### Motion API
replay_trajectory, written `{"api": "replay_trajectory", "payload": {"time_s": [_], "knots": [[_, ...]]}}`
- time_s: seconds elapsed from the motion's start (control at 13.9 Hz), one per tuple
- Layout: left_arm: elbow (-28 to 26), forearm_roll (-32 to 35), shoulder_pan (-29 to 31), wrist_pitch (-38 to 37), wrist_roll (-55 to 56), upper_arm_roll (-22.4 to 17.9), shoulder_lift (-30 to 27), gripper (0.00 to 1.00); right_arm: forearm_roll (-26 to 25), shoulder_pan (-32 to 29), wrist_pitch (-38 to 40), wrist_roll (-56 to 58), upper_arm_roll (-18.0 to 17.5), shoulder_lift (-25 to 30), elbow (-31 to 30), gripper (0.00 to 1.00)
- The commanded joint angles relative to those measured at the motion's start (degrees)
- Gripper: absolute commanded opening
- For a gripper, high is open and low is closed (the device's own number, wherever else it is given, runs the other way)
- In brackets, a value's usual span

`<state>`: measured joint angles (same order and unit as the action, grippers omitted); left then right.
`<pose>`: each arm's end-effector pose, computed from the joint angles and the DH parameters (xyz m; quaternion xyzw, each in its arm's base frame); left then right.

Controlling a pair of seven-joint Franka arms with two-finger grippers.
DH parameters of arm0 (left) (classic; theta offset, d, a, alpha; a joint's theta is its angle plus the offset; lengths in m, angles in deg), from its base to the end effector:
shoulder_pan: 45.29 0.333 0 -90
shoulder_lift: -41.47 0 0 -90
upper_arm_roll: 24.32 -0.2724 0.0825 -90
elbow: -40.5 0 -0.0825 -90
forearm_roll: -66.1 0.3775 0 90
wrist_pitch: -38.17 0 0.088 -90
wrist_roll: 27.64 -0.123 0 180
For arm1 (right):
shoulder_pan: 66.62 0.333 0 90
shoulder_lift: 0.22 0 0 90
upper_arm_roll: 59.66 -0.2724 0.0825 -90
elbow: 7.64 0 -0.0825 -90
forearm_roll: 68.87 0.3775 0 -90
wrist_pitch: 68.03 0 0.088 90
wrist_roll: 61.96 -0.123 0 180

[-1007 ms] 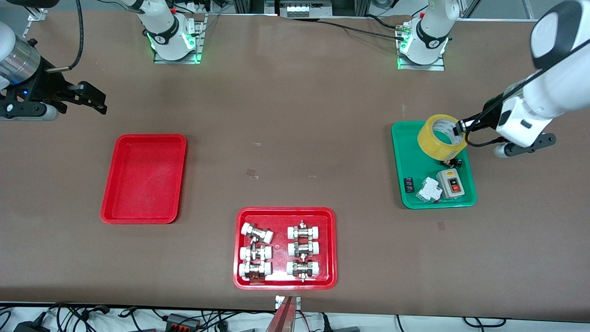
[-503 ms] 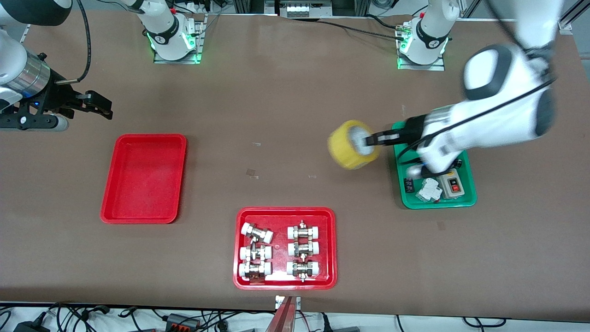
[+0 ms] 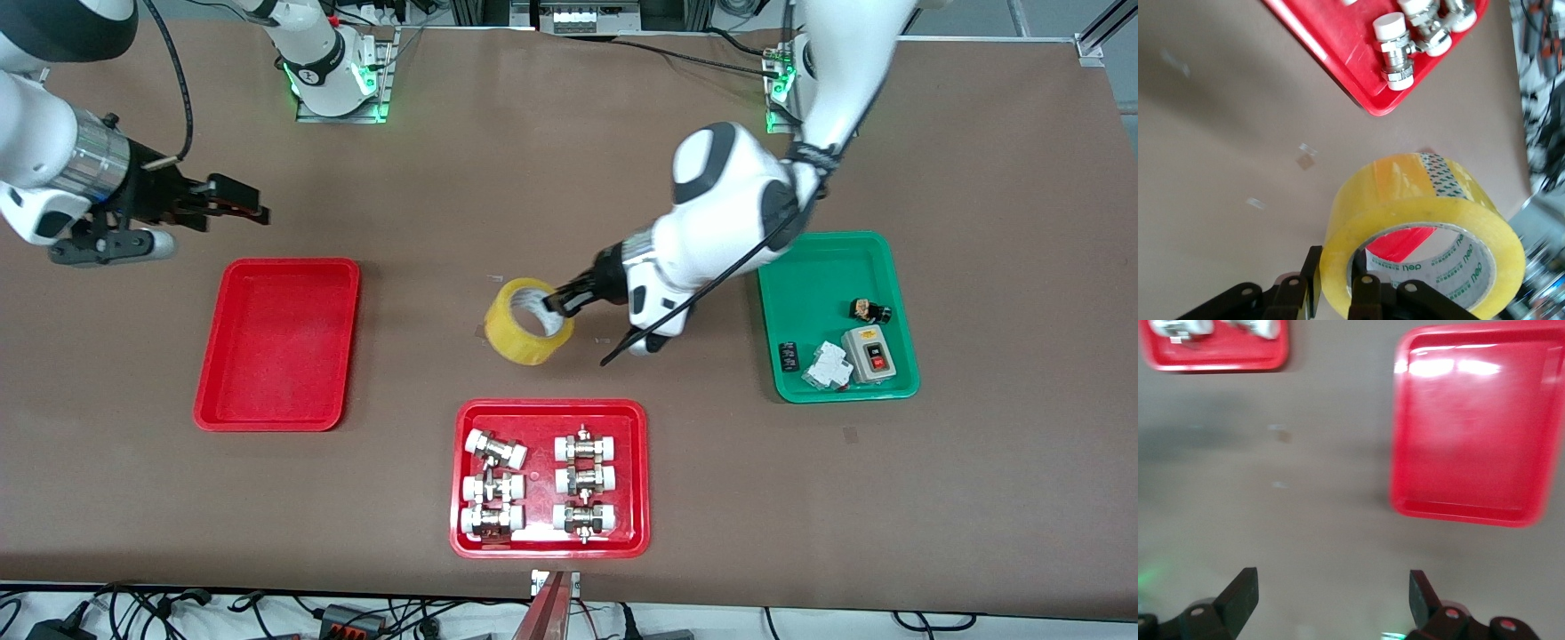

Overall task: Left arm passes tape to right arm into tray
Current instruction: 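Lift the tape with the left gripper while the right gripper reaches toward it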

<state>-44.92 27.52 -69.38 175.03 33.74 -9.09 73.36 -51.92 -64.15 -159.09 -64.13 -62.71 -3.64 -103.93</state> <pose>0.5627 -0.4382 0.3511 0.8441 0.3946 -0.1490 0.3311 0.5481 0.0880 0.4882 -0.9860 -0.0151 0.0843 0.1430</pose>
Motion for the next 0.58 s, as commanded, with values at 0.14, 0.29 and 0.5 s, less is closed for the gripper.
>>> {"api": "replay_trajectory", "payload": {"time_s": [0.14,0.29,0.5], "knots": [[4.12,-4.73,-3.68,1.38,16.09,-0.47,3.08,0.0,15.81,3.5,-9.19,1.38,-0.03,-6.68,1.54,1.0],[5.17,-17.18,-3.5,1.39,16.58,-0.55,4.32,0.06,21.53,6.31,-13.42,1.91,-0.03,-9.84,2.94,1.0],[5.44,-18.73,-2.98,1.3,16.49,-0.47,4.23,0.03,28.91,7.9,-17.82,4.62,-0.03,-14.59,5.84,1.0]]}}
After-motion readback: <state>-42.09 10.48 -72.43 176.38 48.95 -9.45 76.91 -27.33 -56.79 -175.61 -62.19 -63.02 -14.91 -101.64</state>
